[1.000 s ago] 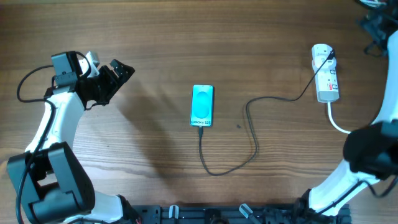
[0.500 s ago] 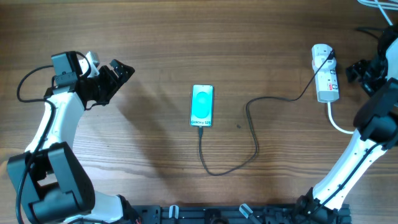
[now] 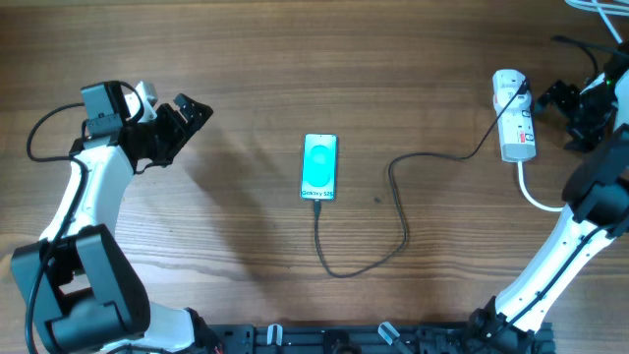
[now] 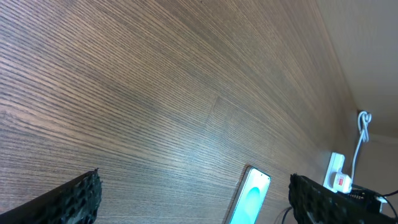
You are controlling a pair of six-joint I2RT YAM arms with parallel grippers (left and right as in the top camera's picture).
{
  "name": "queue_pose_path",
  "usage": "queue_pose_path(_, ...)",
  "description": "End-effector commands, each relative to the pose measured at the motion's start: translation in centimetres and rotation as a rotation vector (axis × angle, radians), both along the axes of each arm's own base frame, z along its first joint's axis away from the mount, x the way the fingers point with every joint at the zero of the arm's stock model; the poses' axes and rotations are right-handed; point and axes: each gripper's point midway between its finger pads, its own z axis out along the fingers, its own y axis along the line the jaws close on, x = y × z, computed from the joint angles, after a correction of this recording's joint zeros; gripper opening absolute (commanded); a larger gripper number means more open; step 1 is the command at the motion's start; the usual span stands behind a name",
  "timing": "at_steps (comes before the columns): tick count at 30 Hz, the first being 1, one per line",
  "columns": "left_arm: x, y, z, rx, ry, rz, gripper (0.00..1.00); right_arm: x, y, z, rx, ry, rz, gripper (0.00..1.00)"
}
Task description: Plug charger to phone and switch on socket
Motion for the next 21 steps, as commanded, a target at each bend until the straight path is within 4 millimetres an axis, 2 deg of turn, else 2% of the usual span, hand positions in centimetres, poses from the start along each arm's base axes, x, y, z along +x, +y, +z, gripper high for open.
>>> queue_pose_path(1,0.0,0.3,-0.3,0.006,0.005,0.007,1.00,0.2,0.5,0.1,0.031,-0.022,0.036,1.00)
queue_pose_path(8,0.0,0.3,-0.2,0.006,0.004,0.007,1.00,-0.6,0.9,0.0,0.052,0.014,0.014,1.00)
queue_pose_path(13,0.0,0.3,-0.2,0.006,0.004,0.007,1.00,-0.3,1.6,0.0,0.059,0.026,-0.037,1.00)
queue_pose_path(21,0.0,0.3,-0.3,0.005,0.005,0.006,1.00,0.6,3.2,0.0,0.054,0.020,0.006,1.00)
